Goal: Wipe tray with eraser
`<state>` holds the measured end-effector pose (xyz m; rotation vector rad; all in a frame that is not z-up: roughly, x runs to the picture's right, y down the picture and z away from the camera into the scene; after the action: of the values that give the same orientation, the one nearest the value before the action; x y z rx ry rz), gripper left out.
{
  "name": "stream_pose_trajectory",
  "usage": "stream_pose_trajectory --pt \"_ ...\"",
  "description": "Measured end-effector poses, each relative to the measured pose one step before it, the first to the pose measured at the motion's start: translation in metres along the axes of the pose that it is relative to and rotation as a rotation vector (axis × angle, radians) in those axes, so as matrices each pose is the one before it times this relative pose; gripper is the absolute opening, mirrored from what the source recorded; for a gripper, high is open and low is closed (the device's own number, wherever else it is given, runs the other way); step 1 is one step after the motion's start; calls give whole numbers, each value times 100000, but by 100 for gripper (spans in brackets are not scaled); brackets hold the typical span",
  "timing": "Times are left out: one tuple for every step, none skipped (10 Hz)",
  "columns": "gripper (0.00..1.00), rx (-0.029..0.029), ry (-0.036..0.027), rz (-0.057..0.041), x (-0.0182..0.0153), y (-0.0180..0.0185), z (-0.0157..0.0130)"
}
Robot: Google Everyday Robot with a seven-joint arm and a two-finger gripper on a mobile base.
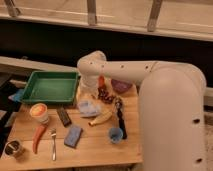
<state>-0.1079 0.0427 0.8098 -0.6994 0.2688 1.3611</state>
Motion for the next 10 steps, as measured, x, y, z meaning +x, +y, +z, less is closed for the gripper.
stream_pose_trajectory --pt "68 -1945 320 -2589 -502 1428 746" --pt "68 -1240 4 -1495 -426 935 657" --pt "68 -1287 53 -1873 -555 1112 916" --pt "68 -1110 159 -2909 -378 1775 1131" --pt "68 -1030 48 -877 -32 864 252" --pt "68 923 -329 174 -85 -548 -49" --pt "68 125 -87 378 12 -271 -92" --pt "68 -273 152 -557 4 434 96" --pt "68 180 213 117 38 -111 -11" --pt "68 -448 853 -706 73 -139 235"
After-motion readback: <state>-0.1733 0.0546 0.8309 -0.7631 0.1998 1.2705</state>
